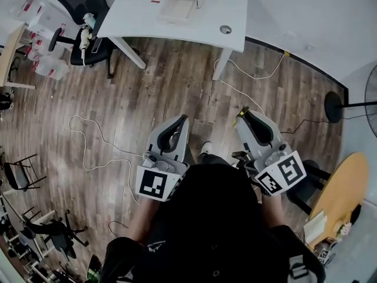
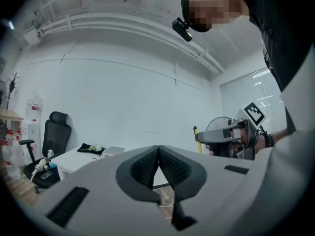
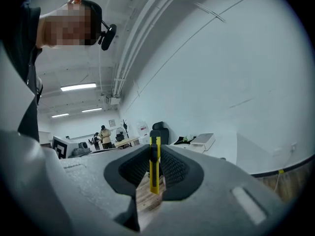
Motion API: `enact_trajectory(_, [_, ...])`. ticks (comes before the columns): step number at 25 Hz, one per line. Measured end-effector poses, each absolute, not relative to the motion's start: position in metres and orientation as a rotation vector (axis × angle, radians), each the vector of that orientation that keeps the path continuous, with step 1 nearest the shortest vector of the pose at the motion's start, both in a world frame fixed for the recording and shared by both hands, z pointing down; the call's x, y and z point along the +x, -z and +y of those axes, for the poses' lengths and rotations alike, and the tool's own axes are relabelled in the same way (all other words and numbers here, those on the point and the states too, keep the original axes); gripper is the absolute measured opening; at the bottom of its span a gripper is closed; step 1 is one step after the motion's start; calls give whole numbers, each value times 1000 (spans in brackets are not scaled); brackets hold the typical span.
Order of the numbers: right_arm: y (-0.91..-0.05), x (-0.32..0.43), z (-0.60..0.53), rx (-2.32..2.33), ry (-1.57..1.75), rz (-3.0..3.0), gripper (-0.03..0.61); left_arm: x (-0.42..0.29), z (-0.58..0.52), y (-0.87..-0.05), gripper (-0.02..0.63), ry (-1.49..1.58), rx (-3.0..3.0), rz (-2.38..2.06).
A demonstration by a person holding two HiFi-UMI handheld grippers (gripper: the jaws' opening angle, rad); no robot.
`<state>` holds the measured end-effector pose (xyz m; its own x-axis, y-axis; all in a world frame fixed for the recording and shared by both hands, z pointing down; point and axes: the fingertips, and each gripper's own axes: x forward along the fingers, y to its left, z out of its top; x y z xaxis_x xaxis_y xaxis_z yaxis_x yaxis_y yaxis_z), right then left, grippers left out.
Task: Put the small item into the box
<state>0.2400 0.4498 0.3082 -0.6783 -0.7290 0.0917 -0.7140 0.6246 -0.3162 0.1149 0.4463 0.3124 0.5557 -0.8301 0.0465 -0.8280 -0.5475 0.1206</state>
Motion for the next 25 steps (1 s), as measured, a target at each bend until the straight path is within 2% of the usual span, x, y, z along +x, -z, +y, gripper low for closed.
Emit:
enact_trajectory(11, [-290, 250, 460, -1207, 438, 2777, 71, 104, 457, -303, 5, 13, 2625, -1556])
enact_trajectory(25, [-289, 192, 398, -1286, 433, 2774, 71, 53, 385, -292, 5, 77, 2705, -1458])
